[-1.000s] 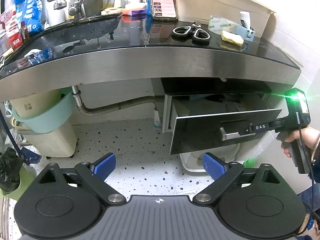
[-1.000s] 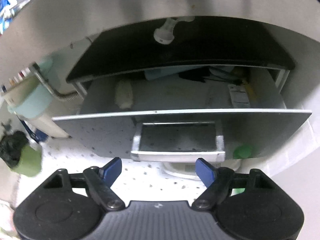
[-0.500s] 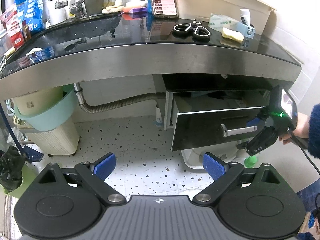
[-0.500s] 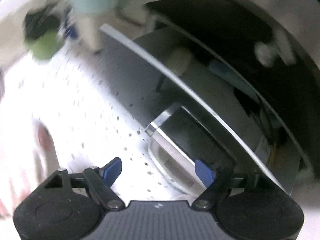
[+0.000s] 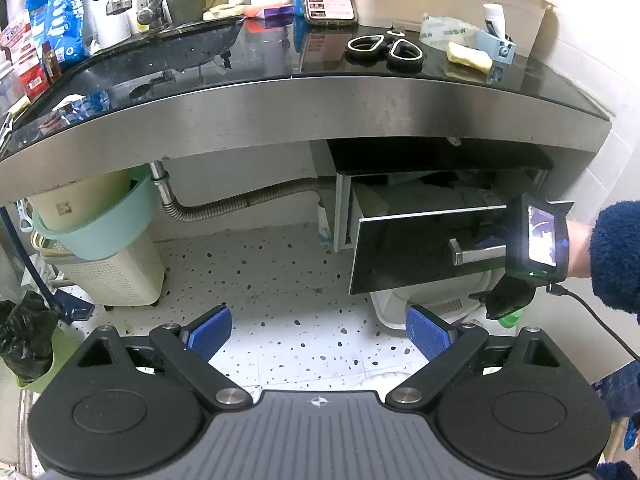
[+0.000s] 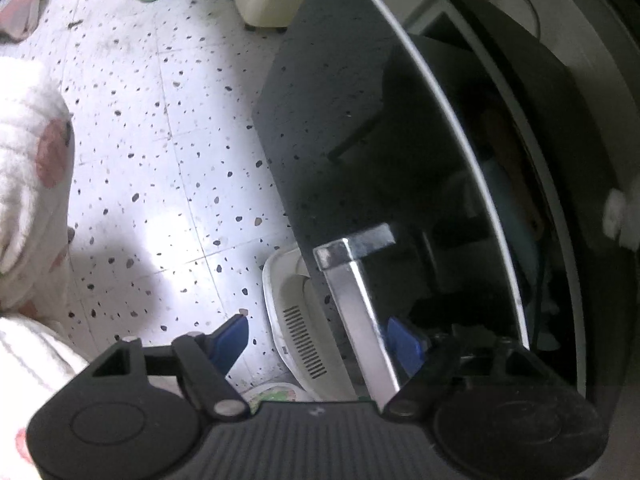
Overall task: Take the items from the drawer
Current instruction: 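Pull the black drawer outward by its handle with the right gripper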
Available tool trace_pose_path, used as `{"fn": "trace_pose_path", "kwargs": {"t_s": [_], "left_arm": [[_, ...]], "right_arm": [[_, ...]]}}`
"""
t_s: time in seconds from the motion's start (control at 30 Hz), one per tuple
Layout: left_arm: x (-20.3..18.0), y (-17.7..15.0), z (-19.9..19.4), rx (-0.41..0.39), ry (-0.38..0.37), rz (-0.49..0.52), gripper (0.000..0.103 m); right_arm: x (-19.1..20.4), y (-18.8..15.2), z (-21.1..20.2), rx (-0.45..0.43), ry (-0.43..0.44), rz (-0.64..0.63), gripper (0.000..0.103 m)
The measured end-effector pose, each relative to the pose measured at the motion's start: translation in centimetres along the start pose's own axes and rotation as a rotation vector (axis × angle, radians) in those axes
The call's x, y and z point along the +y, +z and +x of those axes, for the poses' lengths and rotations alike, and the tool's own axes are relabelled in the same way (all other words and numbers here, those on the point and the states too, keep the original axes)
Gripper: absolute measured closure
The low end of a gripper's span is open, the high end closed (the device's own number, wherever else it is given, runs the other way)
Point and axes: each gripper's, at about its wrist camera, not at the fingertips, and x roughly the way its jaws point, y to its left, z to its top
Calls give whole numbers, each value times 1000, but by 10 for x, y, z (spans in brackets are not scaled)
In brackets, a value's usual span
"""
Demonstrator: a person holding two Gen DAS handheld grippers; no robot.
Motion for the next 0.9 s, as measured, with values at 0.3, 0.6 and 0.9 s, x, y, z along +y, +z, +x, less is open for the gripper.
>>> {"fn": "trace_pose_path", "kwargs": {"t_s": [0.3, 0.6, 0.9], "left_arm": [[-5, 3, 4, 13, -10, 6, 8], [-9, 3, 6, 20, -11, 14, 8], [-16, 2, 3, 18, -21, 25, 8]], "right_arm": [[-1, -7, -3, -27, 22, 12, 25], [19, -23, -21, -83, 45, 60, 25], [43, -40, -40, -140, 73, 159, 25]]}}
